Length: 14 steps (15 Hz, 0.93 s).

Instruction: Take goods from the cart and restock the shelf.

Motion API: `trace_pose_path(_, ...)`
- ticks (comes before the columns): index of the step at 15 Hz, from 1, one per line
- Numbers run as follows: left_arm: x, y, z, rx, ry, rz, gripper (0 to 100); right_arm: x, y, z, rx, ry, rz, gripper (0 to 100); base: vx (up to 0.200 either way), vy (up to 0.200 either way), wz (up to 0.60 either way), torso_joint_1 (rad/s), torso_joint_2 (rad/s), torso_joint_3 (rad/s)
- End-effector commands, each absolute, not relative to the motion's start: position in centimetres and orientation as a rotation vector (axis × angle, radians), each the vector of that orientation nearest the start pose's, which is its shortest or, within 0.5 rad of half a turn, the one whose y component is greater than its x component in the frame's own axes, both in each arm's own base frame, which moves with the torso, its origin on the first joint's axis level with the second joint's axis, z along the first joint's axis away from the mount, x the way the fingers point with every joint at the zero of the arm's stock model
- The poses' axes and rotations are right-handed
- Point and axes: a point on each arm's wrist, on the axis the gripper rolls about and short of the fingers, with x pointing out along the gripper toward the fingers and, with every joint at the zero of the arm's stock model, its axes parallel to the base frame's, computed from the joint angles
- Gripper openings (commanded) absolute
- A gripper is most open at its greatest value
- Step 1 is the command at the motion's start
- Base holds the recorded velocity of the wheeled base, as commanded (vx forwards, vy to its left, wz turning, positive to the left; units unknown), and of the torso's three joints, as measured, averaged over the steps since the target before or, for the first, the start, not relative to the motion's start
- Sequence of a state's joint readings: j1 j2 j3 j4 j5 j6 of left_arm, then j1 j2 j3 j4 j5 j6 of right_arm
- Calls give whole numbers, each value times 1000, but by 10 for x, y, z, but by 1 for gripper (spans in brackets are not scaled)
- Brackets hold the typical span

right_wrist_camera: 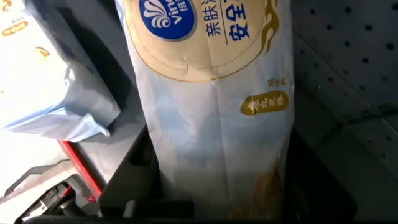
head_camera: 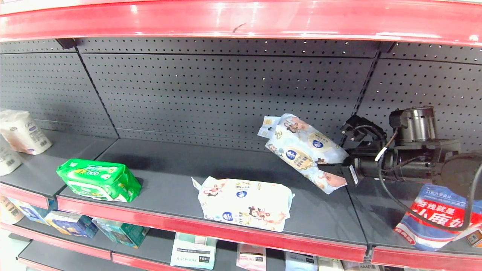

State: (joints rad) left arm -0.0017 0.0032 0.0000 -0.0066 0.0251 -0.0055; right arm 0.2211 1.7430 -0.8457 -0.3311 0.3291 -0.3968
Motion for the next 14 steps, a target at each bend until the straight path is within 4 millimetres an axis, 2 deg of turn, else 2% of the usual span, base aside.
trace_pose_path(1,-23,1,76,-6,-5,25,100,308,76,144,-344,474,651,0,0,0,0,0,0,0)
trace_pose_path(7,-23,1,76,-6,-6,25,100,320,74,143,-304,459,702,0,0,0,0,0,0,0)
trace_pose_path(11,-23,1,76,-6,-3,25,100,322,71,145,-212,492,643,0,0,0,0,0,0,0)
trace_pose_path(12,-23,1,76,-6,-3,23,100,323,75,147,-203,510,562,0,0,0,0,0,0,0)
trace_pose_path(14,-23,1,76,-6,-5,25,100,324,79,144,-221,523,535,0,0,0,0,0,0,0)
